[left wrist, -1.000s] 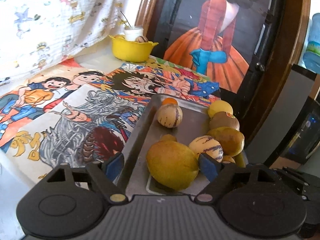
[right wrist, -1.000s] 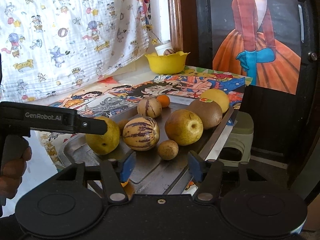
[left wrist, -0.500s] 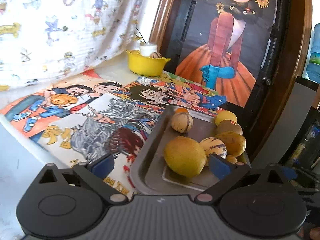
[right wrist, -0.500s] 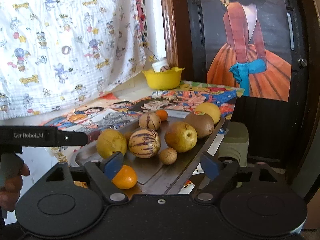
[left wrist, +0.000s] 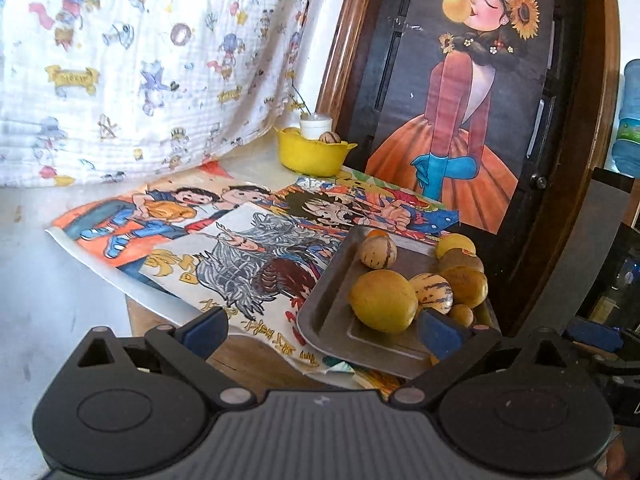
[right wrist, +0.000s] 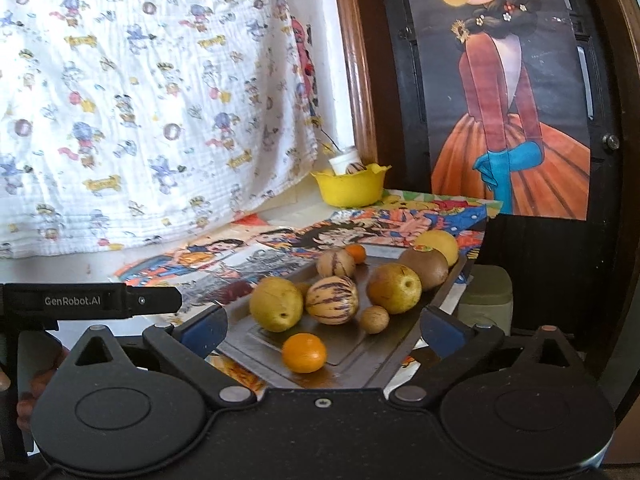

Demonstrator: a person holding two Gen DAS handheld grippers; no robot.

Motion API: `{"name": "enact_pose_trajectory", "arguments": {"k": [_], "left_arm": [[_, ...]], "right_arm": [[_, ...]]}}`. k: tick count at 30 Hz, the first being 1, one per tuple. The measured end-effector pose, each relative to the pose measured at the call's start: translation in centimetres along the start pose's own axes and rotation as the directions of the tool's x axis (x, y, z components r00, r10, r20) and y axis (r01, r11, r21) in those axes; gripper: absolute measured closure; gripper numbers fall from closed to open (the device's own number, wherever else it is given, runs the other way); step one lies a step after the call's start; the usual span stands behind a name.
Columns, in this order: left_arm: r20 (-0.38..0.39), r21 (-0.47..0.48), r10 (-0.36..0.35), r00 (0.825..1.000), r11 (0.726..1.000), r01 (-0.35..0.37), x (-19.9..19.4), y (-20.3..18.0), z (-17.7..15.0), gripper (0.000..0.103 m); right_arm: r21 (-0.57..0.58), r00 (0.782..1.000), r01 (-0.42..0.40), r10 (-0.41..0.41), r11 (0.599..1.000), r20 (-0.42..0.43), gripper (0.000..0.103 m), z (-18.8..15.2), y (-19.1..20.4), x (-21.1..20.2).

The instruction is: Organize fruits

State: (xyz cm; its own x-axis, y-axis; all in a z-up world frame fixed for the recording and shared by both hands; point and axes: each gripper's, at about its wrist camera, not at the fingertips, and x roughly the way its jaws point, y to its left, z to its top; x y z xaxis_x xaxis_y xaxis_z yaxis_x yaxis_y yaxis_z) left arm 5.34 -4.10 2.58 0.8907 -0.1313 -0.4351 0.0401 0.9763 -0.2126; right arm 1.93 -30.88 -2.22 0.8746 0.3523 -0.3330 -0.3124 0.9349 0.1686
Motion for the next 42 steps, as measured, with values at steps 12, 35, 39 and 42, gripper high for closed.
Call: {"name": "enact_pose_trajectory", "arguments": {"k": [12,35,39,42], "left_arm": [[0.034,0.070,0.063,0.997,0.995,-0.065,-4.4,-0.2,-1.3,0.000],[0.078,0.087,0.125,0.989,0.987,-0.131,-6.5,0.1,-2.7,0.000],[0.065,0.084,0.124,0.990,0.988,-0.129,-5.9,0.5,-2.9,0.000],[0.058,0.084,0.127,0.990,0.988,-0.132,-5.4,0.7,-3.1,0.000]], "right_arm": [[-0.063,0.999,-0.028,0.029,0.998,0.015,0.001,-0.4,2.2,-3.5],[-0.046,1.000,0.014,-0.015,0.999,-0.009,0.001,-1.6,2.0,-3.9],[-0.046,0.999,0.018,-0.020,0.999,-0.029,0.001,-1.9,1.8,-3.2],[-0.045,0.999,0.019,-0.021,0.999,-0.045,0.001,-2.1,1.7,-2.7]]}}
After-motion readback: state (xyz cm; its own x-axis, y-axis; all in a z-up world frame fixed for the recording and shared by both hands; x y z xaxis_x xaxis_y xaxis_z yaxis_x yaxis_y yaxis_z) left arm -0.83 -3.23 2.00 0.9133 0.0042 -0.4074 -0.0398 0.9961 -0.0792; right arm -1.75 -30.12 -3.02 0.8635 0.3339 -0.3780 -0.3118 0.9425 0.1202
